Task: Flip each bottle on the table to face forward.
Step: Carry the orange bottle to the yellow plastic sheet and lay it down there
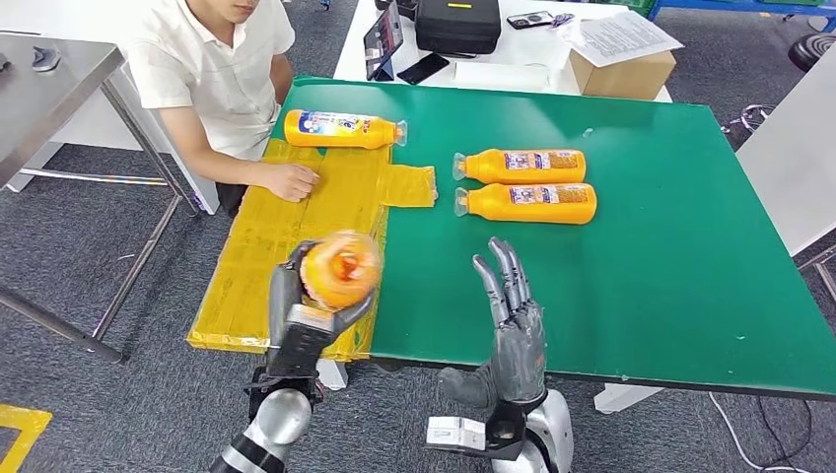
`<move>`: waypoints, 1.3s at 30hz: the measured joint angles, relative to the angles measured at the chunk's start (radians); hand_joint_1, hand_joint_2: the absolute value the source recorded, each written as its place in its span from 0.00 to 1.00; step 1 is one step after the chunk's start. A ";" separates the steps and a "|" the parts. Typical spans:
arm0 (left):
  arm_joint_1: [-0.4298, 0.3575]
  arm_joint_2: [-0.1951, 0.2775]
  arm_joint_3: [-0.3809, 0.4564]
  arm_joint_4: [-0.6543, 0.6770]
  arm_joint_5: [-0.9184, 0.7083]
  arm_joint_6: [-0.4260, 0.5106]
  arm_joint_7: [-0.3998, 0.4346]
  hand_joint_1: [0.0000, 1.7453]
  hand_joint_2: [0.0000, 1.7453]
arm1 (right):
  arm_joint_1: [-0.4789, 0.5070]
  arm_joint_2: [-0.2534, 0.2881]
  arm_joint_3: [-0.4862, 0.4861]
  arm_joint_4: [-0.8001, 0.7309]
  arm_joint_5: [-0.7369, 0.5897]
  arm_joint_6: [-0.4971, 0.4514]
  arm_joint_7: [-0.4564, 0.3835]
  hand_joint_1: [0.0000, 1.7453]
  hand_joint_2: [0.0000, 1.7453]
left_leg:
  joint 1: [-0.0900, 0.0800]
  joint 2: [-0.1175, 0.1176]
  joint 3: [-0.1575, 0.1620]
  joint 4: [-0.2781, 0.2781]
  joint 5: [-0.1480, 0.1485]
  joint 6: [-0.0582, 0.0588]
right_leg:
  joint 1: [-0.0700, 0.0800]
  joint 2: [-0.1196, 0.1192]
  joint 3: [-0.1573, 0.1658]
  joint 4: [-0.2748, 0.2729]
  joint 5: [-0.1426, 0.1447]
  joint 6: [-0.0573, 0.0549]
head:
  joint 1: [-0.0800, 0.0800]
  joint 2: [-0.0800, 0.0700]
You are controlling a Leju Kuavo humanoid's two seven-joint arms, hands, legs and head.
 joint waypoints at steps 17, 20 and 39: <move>-0.286 0.031 -0.012 0.420 -0.579 -0.250 0.312 1.00 1.00 | -0.066 -0.023 0.062 0.012 -0.145 0.000 0.044 0.00 0.00 | 0.000 0.001 -0.001 0.000 0.002 -0.001 | 0.001 0.000 -0.002 0.001 0.002 -0.003 | 0.000 0.000; -0.289 0.031 -0.012 0.432 -0.579 -0.250 0.313 1.00 1.00 | -0.066 -0.024 0.063 0.012 -0.146 0.000 0.044 0.00 0.00 | 0.000 0.001 -0.001 0.000 0.002 -0.001 | 0.000 0.000 -0.002 0.001 0.002 -0.003 | 0.000 0.000; -0.463 0.012 0.041 0.658 -0.386 -0.485 0.294 0.00 1.00 | -0.078 -0.021 0.064 0.030 -0.209 0.032 0.007 0.00 0.00 | 0.000 0.001 -0.001 0.000 0.002 -0.001 | 0.001 0.000 -0.001 0.001 0.002 -0.003 | 0.000 0.000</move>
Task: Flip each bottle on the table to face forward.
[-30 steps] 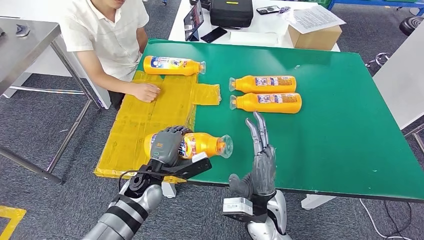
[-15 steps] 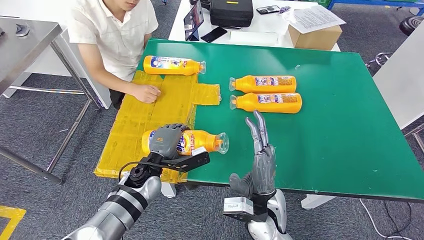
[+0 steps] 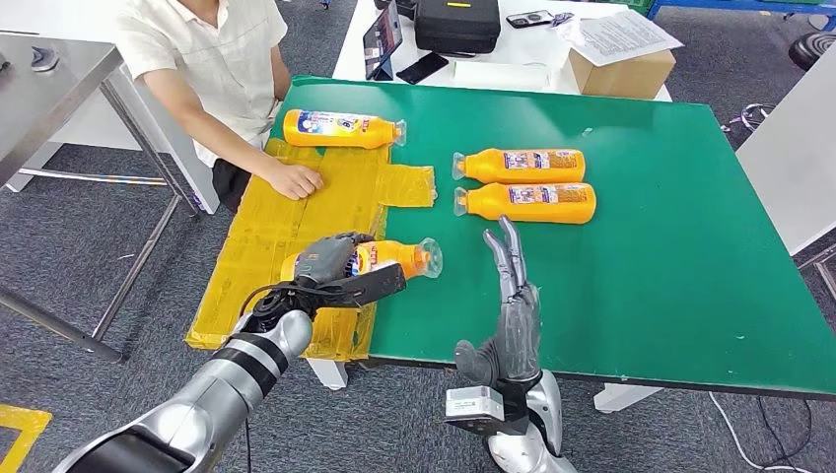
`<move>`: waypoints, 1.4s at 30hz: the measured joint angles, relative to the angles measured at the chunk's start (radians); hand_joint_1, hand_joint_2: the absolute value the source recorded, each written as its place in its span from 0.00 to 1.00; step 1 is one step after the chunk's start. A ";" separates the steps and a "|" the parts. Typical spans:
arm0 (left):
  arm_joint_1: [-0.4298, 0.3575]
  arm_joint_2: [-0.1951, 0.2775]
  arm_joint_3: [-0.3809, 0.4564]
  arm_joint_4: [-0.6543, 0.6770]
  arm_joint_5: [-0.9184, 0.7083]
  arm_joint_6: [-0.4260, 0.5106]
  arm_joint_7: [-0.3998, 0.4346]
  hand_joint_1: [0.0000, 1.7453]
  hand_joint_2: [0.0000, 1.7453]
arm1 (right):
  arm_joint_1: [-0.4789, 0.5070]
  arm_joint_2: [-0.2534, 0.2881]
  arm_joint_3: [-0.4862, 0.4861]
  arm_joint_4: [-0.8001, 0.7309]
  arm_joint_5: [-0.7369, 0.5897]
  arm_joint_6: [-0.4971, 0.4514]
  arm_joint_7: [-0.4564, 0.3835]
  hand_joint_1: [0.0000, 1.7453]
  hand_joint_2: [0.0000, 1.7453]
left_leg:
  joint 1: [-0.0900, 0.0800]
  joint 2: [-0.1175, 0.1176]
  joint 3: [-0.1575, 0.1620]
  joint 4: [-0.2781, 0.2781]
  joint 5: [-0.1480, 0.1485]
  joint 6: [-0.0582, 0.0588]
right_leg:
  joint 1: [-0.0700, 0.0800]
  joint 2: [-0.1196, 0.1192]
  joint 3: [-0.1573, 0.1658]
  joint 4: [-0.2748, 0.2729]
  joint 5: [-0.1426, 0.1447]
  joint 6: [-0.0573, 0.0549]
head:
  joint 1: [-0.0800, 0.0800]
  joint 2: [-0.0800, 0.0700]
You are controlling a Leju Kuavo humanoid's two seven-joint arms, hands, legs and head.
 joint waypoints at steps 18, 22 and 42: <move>-0.031 0.003 0.031 0.084 0.200 -0.214 -0.114 0.00 1.00 | -0.010 -0.034 -0.036 0.042 -0.024 -0.029 -0.005 0.00 0.00 | 0.000 0.000 0.001 0.000 0.000 0.000 | 0.000 0.000 0.001 0.000 0.000 0.000 | 0.000 0.000; -0.022 0.014 0.023 0.082 0.222 -0.202 -0.125 0.00 1.00 | 0.002 -0.061 -0.133 0.037 -0.027 -0.032 -0.006 0.00 0.00 | 0.000 0.000 0.003 0.000 0.000 0.000 | 0.000 0.000 0.003 0.000 0.000 0.000 | 0.000 0.000; 0.285 -0.010 -0.126 -0.552 0.327 0.206 -0.300 0.00 1.00 | 0.123 -0.086 -0.400 -0.124 -0.222 -0.026 -0.020 0.00 0.00 | -0.001 0.000 0.000 0.000 -0.001 0.000 | -0.001 0.000 0.000 -0.001 0.000 0.000 | 0.000 0.000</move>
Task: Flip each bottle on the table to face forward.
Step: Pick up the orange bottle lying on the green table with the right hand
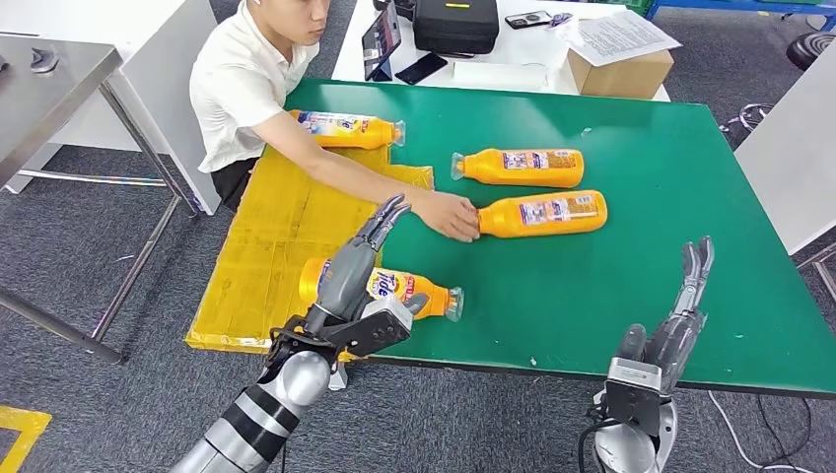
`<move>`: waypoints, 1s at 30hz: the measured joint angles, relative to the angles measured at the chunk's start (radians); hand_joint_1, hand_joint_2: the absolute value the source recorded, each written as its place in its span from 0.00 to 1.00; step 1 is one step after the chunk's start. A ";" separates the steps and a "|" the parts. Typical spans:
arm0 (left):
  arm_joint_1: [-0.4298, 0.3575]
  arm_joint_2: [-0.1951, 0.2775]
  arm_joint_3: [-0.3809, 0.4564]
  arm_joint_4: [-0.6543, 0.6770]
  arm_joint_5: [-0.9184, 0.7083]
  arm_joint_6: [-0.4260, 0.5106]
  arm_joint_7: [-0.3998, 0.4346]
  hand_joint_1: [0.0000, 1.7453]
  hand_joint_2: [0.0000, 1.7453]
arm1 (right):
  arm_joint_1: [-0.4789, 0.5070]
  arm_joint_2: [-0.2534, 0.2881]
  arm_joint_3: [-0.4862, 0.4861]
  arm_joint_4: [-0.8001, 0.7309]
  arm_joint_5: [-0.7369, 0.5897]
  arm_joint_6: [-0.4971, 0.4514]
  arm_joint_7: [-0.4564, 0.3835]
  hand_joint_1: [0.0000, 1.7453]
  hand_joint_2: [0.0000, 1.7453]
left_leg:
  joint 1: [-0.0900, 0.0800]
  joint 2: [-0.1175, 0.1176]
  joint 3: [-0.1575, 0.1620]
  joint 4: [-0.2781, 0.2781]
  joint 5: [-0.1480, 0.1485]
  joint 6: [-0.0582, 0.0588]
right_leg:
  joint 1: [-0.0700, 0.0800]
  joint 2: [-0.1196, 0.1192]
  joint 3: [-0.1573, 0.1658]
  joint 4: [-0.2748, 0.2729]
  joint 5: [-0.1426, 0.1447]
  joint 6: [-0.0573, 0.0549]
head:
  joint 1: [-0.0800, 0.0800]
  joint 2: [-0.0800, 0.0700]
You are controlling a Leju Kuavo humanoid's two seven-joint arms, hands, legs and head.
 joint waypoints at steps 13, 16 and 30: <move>0.161 0.004 -0.102 -0.253 0.388 -0.094 -0.049 0.00 1.00 | 0.030 0.019 -0.128 -0.004 -0.188 0.148 0.000 0.00 0.00 | 0.000 0.000 0.000 0.000 0.000 0.000 | 0.000 0.000 0.000 0.000 0.000 0.000 | 0.000 0.000; 0.192 0.000 -0.120 -0.256 0.620 -0.137 -0.027 0.00 1.00 | 0.024 0.041 -0.162 0.003 -0.203 0.154 0.000 0.00 0.50 | 0.000 0.000 0.000 0.000 0.000 0.000 | 0.000 0.000 0.000 0.000 0.000 0.000 | 0.000 0.000; 0.258 0.012 -0.164 -0.262 0.700 -0.096 -0.074 0.00 1.00 | -0.053 -0.091 -0.180 0.341 0.315 0.004 0.103 0.00 1.00 | 0.000 -0.002 -0.001 0.000 0.000 0.000 | 0.000 -0.001 0.001 0.000 0.000 0.000 | 0.000 0.000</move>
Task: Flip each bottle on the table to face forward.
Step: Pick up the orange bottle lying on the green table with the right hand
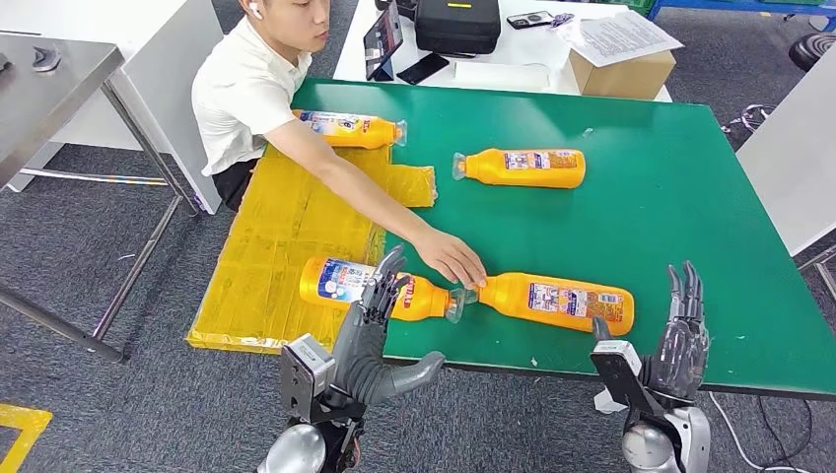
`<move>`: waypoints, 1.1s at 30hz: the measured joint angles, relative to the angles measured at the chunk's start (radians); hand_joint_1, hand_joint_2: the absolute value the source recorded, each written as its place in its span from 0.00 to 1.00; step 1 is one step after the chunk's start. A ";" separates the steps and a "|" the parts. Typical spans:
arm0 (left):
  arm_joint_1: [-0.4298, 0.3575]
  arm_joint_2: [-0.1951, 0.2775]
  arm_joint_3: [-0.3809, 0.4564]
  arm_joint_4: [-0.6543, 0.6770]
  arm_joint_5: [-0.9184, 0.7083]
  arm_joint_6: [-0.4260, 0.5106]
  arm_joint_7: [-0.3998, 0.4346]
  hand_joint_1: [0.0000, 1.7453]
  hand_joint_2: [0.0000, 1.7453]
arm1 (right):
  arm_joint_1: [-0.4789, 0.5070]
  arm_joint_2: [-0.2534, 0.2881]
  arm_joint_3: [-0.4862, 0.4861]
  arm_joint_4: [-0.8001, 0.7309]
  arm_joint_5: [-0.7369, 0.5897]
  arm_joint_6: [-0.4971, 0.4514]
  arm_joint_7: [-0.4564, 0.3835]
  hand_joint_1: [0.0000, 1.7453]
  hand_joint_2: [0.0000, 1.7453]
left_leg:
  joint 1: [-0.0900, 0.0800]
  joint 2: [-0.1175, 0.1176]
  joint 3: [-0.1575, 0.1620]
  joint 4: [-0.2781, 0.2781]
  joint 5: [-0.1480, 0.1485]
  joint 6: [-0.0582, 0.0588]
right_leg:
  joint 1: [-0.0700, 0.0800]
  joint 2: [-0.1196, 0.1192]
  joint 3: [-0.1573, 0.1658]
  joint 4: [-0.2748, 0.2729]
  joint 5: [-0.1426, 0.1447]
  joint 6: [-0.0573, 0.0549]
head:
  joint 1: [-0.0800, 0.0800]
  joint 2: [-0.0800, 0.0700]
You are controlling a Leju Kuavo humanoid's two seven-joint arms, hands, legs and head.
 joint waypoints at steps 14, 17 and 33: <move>0.000 0.000 -0.007 -0.006 -0.037 0.003 0.019 0.00 1.00 | -0.092 -0.064 0.017 0.167 0.375 -0.007 0.109 0.00 1.00 | 0.000 0.001 0.000 0.000 0.000 0.000 | 0.000 0.000 0.000 0.000 0.000 0.000 | 0.000 0.000; -0.001 0.000 -0.007 -0.006 -0.044 0.002 0.021 0.00 1.00 | -0.128 -0.068 0.036 0.225 0.402 -0.007 0.127 0.00 1.00 | 0.000 0.001 0.001 0.000 0.000 0.000 | 0.000 0.000 0.000 0.000 0.000 0.000 | 0.000 0.000; -0.011 -0.003 -0.007 -0.006 -0.025 -0.015 0.057 0.00 1.00 | -0.275 -0.139 0.240 0.446 0.504 0.030 0.247 0.00 1.00 | 0.000 0.001 0.000 0.000 0.000 0.000 | 0.000 0.000 0.000 0.000 0.000 0.000 | 0.000 0.000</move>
